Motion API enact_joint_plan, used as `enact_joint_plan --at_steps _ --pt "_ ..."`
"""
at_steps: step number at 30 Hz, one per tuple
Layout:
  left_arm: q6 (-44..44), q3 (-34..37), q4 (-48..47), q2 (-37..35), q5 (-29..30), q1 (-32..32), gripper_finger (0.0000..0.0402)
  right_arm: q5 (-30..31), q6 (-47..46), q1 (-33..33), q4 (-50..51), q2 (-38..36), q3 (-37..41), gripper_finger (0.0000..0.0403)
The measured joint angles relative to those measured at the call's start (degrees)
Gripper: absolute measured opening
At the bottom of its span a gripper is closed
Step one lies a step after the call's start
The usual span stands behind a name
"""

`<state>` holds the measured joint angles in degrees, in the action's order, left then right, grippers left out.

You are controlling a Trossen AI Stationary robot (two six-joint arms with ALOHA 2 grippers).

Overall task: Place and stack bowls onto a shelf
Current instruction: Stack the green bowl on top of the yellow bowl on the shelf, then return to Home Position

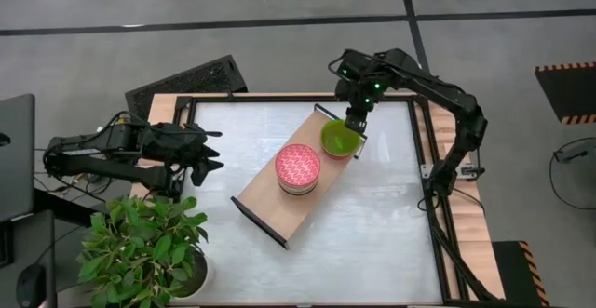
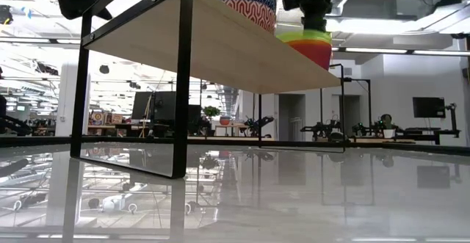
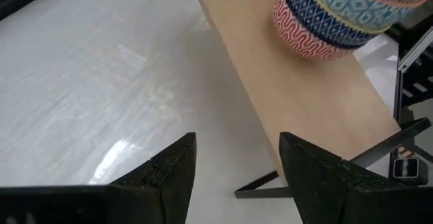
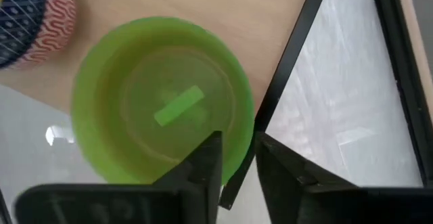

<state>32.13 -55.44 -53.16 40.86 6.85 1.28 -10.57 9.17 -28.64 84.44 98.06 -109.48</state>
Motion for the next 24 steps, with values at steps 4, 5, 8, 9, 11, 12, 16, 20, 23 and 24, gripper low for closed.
enact_joint_plan --at_steps 4,5,8,9,11,12,16,20,23,24 --pt "-0.9 -2.7 -0.1 0.0 1.3 0.0 0.0203 -0.3 0.0 -0.4 3.4 0.1 -5.4 0.0151" --pt "-1.0 -3.6 -0.4 -0.2 2.3 0.0 0.0203 -0.4 -0.5 -0.5 4.1 0.0 -7.4 0.0158" --pt "-2.5 -6.9 -0.4 -1.1 6.3 0.0 0.0202 -1.5 -1.5 -0.5 5.2 -0.8 -12.0 0.0171" --pt "-3.2 -8.1 -0.2 -1.6 7.4 0.0 0.0201 -2.9 -1.0 -0.5 4.8 -1.8 -12.8 0.0173" --pt "-4.6 -10.5 0.1 -2.9 9.3 0.0 0.0199 -6.9 1.2 -0.4 3.5 -5.2 -13.3 0.0174" --pt "-5.6 -11.8 0.2 -3.5 10.1 0.0 0.0197 -8.5 2.0 -0.4 2.8 -7.2 -13.4 0.0174" --pt "-11.5 -16.4 0.2 -6.0 12.3 0.0 0.0196 -8.3 1.7 -0.4 -0.2 -15.3 -13.2 0.0168" --pt "-19.8 -19.7 -0.7 -8.5 14.0 0.0 0.0196 -7.4 -0.5 -0.4 1.0 -22.3 -13.0 0.0165" --pt "-22.2 -21.0 -0.3 -10.7 14.2 0.0 0.0196 -7.5 -5.7 -0.4 3.0 -27.4 -12.6 0.0164" --pt "-22.2 -21.0 -0.2 -11.6 14.0 0.0 0.0196 -7.3 -7.2 -0.4 2.6 -29.3 -12.0 0.0164"
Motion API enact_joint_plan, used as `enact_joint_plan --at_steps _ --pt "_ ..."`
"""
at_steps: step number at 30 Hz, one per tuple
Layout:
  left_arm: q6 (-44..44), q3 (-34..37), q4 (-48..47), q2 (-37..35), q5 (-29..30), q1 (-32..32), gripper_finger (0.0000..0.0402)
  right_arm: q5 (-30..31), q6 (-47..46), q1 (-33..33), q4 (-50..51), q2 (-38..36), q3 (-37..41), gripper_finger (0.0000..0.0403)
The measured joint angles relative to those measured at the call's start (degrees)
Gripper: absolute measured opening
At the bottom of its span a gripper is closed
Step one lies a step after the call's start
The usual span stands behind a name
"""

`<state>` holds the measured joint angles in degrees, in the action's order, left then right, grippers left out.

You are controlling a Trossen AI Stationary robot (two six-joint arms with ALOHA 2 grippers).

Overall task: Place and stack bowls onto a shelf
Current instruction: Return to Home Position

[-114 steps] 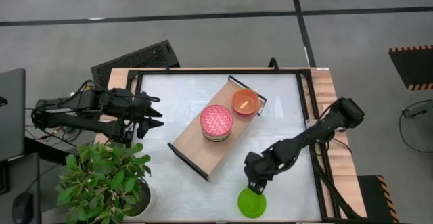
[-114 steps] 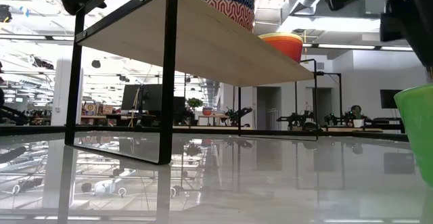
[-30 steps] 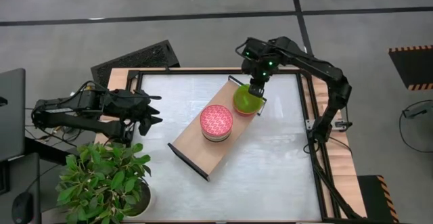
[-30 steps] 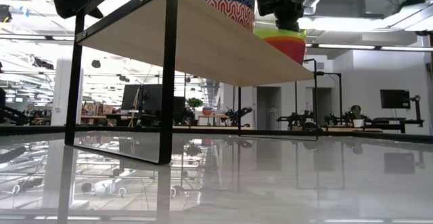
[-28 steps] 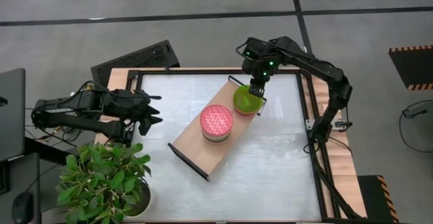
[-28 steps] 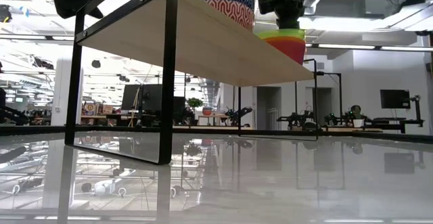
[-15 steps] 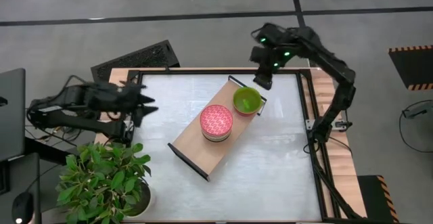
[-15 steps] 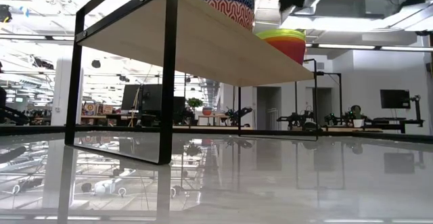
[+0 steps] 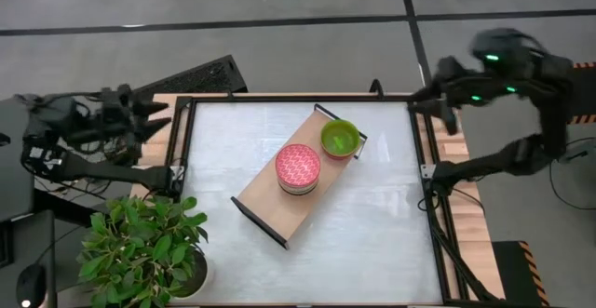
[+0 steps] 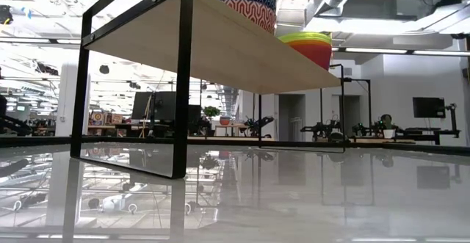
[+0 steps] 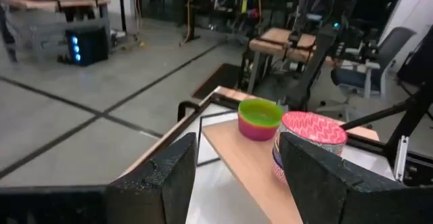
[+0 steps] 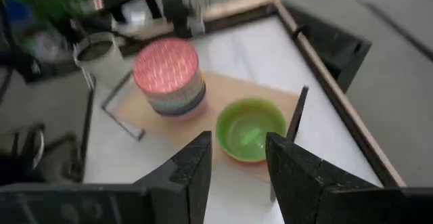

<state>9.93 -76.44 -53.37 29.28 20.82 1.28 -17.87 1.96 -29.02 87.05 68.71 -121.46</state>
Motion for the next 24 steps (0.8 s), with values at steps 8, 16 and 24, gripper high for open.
enact_joint_plan --at_steps 8,16,24 --pt "1.6 3.2 0.4 -8.3 -3.9 -0.1 0.0196 -8.3 -4.3 1.5 -23.0 -18.5 20.2 0.0164" --pt "9.0 21.1 13.3 -20.4 -14.4 -0.1 0.0196 -9.1 -18.6 4.6 -61.4 -36.9 59.5 0.0164" --pt "15.1 37.5 25.7 -29.3 -22.4 -0.1 0.0196 -8.6 -30.4 11.9 -95.5 -43.0 88.2 0.0164"
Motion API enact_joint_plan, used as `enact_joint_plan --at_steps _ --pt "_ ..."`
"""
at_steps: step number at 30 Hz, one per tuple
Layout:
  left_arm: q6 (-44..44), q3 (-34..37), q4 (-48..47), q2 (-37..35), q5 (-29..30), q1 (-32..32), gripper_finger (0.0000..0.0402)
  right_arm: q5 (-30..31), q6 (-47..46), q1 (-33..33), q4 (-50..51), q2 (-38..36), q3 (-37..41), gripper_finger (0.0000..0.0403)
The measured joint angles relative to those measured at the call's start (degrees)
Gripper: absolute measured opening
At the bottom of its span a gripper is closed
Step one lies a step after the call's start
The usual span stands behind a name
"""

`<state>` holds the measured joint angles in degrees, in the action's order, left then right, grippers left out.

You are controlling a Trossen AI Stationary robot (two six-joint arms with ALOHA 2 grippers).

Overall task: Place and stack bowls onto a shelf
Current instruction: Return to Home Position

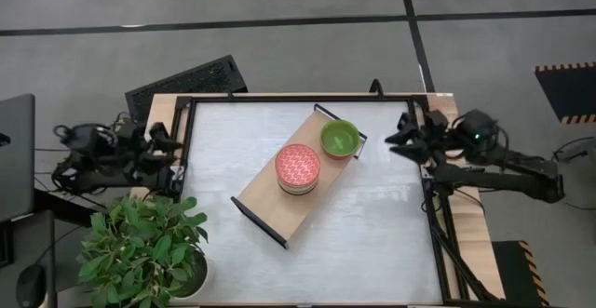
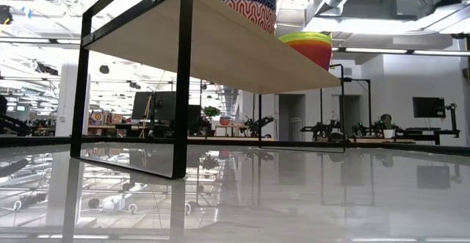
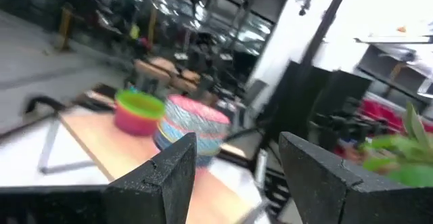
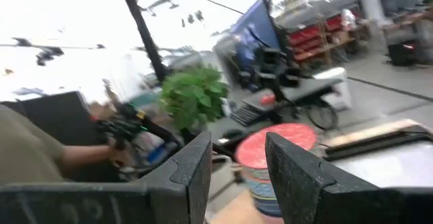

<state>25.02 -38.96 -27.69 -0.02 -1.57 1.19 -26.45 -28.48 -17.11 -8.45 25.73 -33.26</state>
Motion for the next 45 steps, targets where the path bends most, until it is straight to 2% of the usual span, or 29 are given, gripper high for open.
enact_joint_plan --at_steps 5,8,12,17,20,24,29,32,38,45 --pt "1.8 1.8 -0.4 0.6 -3.7 0.0 0.0196 6.2 -4.5 7.3 -7.9 -3.5 8.5 0.0164" --pt "2.3 3.0 -0.5 0.2 -3.9 0.0 0.0196 13.3 -4.9 13.9 -9.6 -5.0 12.4 0.0164" --pt "2.2 2.9 0.5 0.0 -4.6 0.0 0.0196 23.3 0.8 23.1 -15.5 -5.5 15.8 0.0164" --pt "2.3 2.4 0.1 0.2 -3.1 0.0 0.0196 32.0 7.9 29.7 -14.1 -9.4 16.1 0.0164" --pt "2.3 0.2 0.2 0.2 -2.6 0.0 0.0196 32.3 10.2 30.0 -11.9 -15.7 15.2 0.0164" --pt "-0.2 -3.1 -1.0 0.2 -1.9 0.0 0.0196 32.5 11.5 29.6 0.4 -25.6 10.6 0.0164" --pt "-0.9 -3.7 -6.4 0.1 0.4 0.0 0.0196 32.3 15.2 28.6 7.0 -24.5 5.8 0.0164" --pt "0.0 -1.1 -7.0 0.1 0.7 0.0 0.0196 32.6 14.9 28.6 9.8 -25.1 8.0 0.0164" --pt "-0.6 4.4 -5.7 0.1 -2.6 -0.1 0.0196 32.4 14.7 28.6 4.1 -25.3 15.8 0.0164" --pt "-3.0 10.1 -4.4 0.1 -2.0 -0.1 0.0196 30.6 13.5 28.6 -8.5 -25.5 28.2 0.0164"
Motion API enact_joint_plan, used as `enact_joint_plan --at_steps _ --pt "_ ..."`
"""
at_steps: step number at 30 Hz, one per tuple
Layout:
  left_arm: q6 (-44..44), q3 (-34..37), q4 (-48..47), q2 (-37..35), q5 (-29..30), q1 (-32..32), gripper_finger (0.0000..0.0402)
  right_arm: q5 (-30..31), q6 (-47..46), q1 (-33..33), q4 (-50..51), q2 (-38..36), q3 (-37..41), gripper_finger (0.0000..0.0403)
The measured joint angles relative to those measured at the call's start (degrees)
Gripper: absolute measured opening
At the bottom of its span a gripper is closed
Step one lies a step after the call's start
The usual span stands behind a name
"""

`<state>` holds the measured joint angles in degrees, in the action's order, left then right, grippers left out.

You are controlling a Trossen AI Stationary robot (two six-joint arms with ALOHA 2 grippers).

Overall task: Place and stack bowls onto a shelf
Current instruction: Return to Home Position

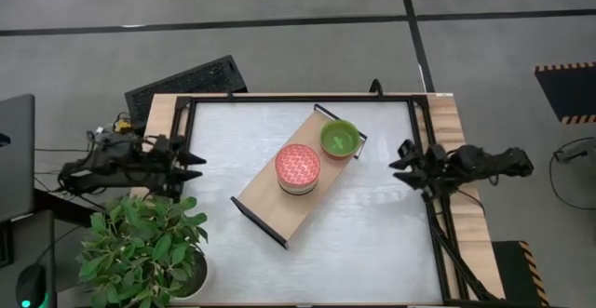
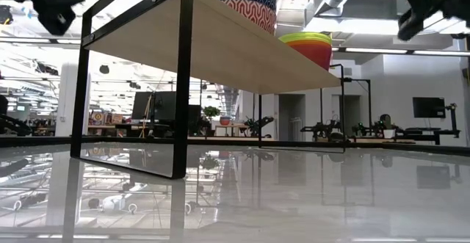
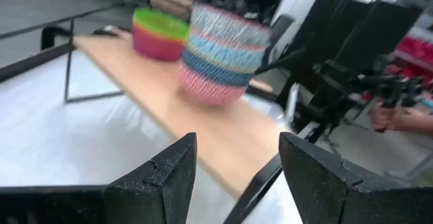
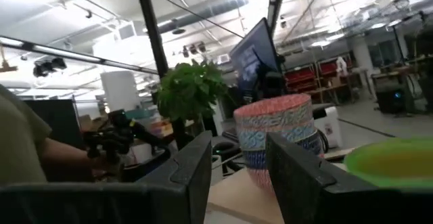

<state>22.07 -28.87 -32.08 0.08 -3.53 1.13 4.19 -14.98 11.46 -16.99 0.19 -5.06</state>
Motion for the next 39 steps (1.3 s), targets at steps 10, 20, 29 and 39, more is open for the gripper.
enact_joint_plan --at_steps 10,20,29,39 --pt "0.4 10.4 10.2 0.0 2.3 0.0 0.0196 0.2 1.4 0.0 -4.6 0.0 4.5 0.0164" --pt "3.3 26.4 28.8 0.1 0.1 0.0 0.0196 0.3 1.5 0.0 -1.2 0.0 4.5 0.0164" --pt "-5.1 28.3 34.6 0.7 1.3 0.0 0.0196 0.8 1.5 -0.8 5.6 0.1 4.5 0.0164" --pt "-10.3 28.3 33.9 0.8 4.0 -0.1 0.0196 0.9 -0.1 -2.9 11.9 0.1 4.5 0.0164"
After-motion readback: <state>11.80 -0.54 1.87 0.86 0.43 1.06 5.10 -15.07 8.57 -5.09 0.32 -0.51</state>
